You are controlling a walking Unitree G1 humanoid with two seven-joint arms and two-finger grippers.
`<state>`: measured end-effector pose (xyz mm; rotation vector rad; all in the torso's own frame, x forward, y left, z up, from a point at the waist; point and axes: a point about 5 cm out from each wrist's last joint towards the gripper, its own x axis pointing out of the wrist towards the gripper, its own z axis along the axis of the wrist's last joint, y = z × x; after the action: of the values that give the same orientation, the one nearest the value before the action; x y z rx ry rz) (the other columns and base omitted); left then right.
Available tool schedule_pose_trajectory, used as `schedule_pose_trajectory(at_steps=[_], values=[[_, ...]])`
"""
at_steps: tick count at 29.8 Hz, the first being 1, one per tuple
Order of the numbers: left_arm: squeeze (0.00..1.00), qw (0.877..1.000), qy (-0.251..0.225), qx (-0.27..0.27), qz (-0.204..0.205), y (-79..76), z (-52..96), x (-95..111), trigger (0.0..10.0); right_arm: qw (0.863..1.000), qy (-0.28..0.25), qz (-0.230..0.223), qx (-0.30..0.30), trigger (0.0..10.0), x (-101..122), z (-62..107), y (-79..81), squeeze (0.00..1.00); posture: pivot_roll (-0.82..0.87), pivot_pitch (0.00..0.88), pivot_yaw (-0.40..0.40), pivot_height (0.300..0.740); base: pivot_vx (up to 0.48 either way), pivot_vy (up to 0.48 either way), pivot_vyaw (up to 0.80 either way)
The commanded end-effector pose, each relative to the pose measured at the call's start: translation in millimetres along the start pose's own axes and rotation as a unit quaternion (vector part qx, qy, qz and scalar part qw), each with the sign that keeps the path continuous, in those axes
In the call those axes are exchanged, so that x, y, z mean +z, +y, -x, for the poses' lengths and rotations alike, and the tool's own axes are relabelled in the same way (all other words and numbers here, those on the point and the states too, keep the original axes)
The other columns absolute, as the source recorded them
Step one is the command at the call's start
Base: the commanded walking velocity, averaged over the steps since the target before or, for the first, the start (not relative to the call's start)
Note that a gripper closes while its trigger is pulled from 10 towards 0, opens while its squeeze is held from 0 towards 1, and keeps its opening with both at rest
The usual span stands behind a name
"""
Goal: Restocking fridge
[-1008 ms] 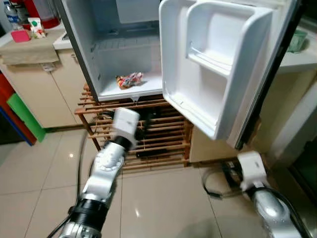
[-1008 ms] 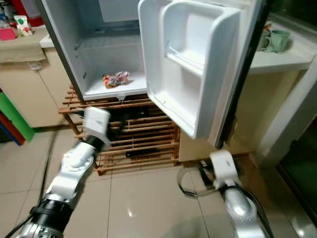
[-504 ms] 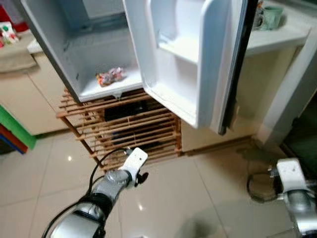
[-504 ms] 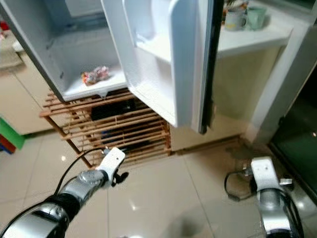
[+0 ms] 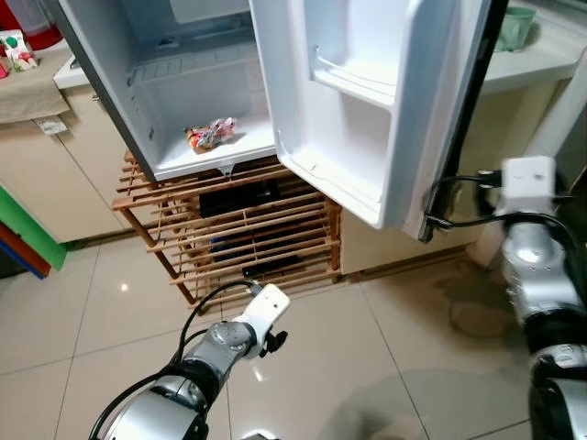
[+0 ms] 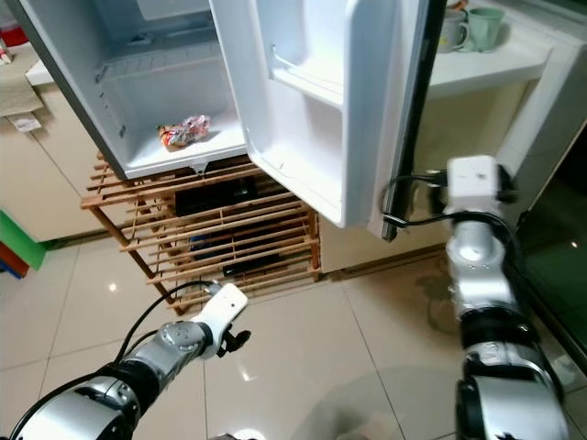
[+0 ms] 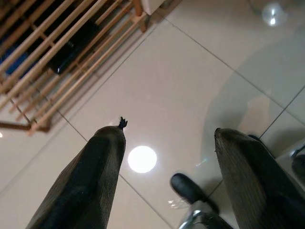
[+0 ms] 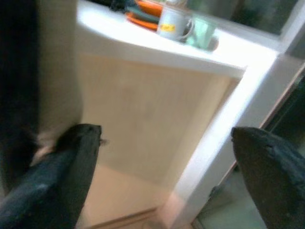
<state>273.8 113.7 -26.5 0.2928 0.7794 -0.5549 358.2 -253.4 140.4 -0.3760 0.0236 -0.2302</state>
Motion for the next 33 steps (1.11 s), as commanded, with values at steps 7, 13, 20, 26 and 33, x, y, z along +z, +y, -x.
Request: schedule_pose_trajectory(at_steps=[7,13,20,26,33], values=[[0.0,1.0,-0.009,0.003,-0.026,3.3,0.5,5.7,10.0,0.995,-0.041,-0.034,0.085,10.0,22.9,-0.6,49.7,0.0,-0.16,0.0,0.102,0.74,0.0,0.0,0.0],[0.0,0.985,0.086,0.005,-0.152,11.4,7.2,-27.3,10.0,0.978,-0.098,-0.062,0.174,10.0,45.9,14.3,83.0,0.0,-0.15,0.0,0.095,0.74,0.0,0.0,0.0],[0.0,0.983,0.108,-0.003,-0.15,3.4,8.4,-44.9,10.0,0.912,-0.154,-0.145,0.351,10.0,76.1,59.9,116.8,0.0,-0.14,0.0,0.054,0.74,0.0,0.0,0.0],[0.0,0.982,0.112,-0.007,-0.153,-7.0,6.3,-50.0,10.0,0.902,-0.138,-0.174,0.369,10.0,75.0,68.4,113.4,0.0,-0.13,0.0,0.057,0.74,0.0,0.0,0.0],[0.0,0.982,0.105,-0.002,-0.158,-19.9,3.1,-52.7,10.0,0.85,-0.129,-0.272,0.433,10.0,95.3,87.7,113.9,0.0,-0.14,0.0,0.067,0.74,0.0,0.0,0.0]])
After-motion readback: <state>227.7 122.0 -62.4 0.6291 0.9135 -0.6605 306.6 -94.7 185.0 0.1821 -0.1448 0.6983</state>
